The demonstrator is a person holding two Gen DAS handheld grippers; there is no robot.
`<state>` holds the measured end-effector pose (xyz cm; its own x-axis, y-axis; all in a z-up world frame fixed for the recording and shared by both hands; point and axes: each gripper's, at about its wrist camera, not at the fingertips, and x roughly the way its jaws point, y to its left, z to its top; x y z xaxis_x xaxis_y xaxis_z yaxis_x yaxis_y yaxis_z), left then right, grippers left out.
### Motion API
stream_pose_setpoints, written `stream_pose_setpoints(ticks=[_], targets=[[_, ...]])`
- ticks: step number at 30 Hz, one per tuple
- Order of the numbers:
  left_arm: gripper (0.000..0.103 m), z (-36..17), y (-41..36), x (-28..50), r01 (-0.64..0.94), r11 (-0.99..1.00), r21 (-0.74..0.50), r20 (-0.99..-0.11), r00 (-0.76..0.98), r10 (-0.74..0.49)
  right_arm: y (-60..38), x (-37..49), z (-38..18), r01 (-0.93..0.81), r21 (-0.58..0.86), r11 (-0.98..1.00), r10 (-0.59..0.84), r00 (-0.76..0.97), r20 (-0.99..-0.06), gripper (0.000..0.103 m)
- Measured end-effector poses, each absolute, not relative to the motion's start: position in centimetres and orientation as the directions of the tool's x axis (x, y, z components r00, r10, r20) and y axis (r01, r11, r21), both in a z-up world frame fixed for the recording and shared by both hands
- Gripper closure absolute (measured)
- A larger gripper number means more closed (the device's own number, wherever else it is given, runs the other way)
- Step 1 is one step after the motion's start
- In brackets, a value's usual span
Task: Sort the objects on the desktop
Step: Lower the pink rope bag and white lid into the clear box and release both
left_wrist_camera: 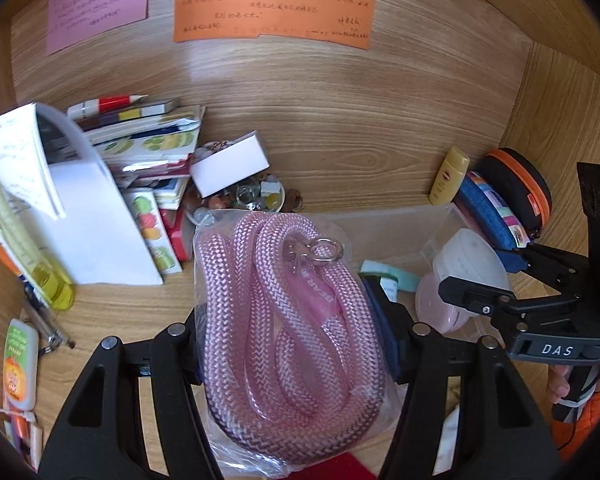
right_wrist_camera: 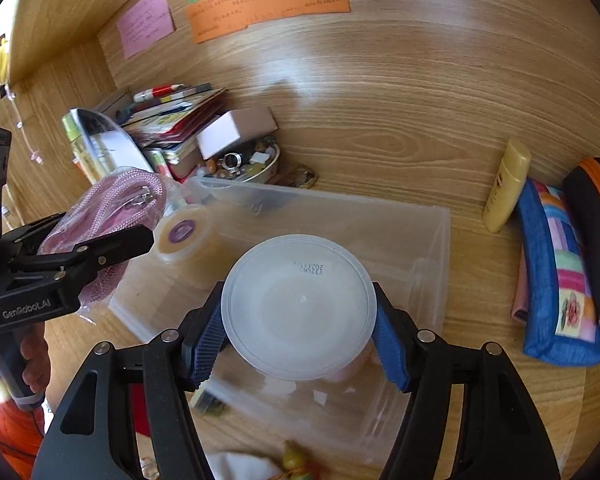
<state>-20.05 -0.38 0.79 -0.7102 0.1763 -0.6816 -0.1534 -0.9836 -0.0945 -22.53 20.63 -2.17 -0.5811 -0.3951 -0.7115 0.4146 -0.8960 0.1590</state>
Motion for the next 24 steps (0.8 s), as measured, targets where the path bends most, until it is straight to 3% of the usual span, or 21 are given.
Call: stream_pose_setpoints(ticks=[12, 24], targets=[[0.041, -0.5, 1.6, -23.3, -0.203, -0.974, -0.096, -0.709, -0.673, 0.210, 20.5, -25.7, -3.0, 0.403, 0.143, -0.904, -0.370, -0.571, -0.733, 0.040], [0.041, -1.8, 3.0, -24.2, -0.237, -0.966, -0.105, -0.730, -0.641, 0.237, 19.1, -25.3, -3.4, 0.387, 0.008, -0.922, -0.267, -0.622, -0.736, 0.040]])
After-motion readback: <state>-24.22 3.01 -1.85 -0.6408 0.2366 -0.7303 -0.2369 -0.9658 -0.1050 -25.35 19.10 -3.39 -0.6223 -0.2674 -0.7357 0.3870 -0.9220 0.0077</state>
